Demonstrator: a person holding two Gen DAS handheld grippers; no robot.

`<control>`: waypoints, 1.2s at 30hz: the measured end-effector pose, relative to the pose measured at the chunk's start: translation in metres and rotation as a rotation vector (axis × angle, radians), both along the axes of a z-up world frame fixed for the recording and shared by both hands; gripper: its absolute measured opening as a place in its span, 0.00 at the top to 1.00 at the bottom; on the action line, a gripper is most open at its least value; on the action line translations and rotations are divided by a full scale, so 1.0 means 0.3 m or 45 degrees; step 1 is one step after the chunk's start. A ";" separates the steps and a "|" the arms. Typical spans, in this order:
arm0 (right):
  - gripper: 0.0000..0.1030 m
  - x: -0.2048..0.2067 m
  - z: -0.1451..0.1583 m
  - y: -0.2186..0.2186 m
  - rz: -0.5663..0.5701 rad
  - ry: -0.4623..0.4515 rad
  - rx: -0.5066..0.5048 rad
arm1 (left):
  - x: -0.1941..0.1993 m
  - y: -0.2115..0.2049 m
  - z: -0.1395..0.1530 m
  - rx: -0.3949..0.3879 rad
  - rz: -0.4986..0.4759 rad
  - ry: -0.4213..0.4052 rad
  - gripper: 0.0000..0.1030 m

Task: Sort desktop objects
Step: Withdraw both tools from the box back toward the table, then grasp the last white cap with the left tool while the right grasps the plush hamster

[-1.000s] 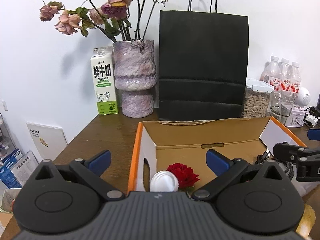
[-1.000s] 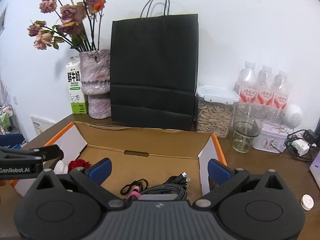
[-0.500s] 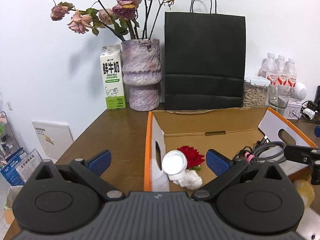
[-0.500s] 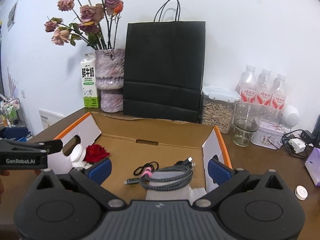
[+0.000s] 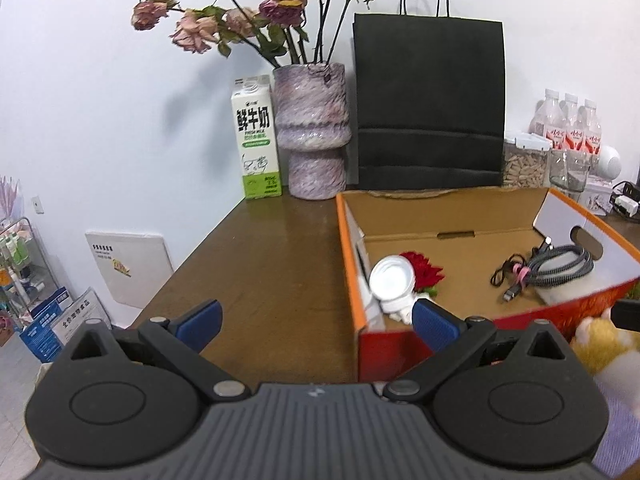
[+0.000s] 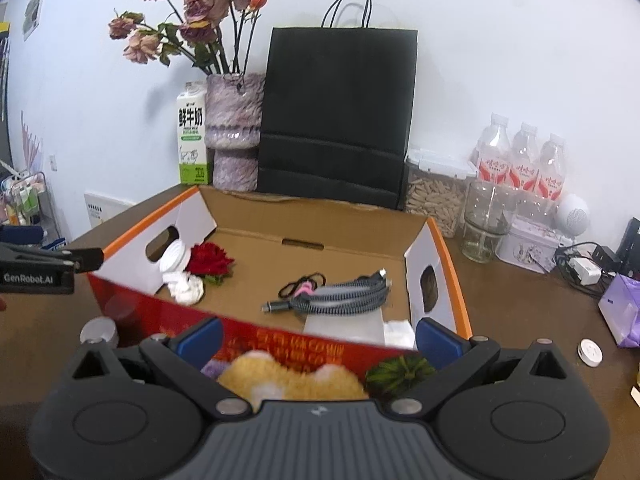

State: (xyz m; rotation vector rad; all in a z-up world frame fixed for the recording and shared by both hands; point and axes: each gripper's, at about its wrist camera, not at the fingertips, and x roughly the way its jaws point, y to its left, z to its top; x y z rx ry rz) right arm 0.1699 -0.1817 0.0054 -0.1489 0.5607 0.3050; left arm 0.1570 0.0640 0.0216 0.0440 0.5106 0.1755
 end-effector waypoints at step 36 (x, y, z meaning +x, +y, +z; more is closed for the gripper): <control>0.39 -0.061 -0.134 0.012 -0.007 0.268 0.110 | -0.184 0.111 -0.091 -0.095 -0.003 0.099 0.00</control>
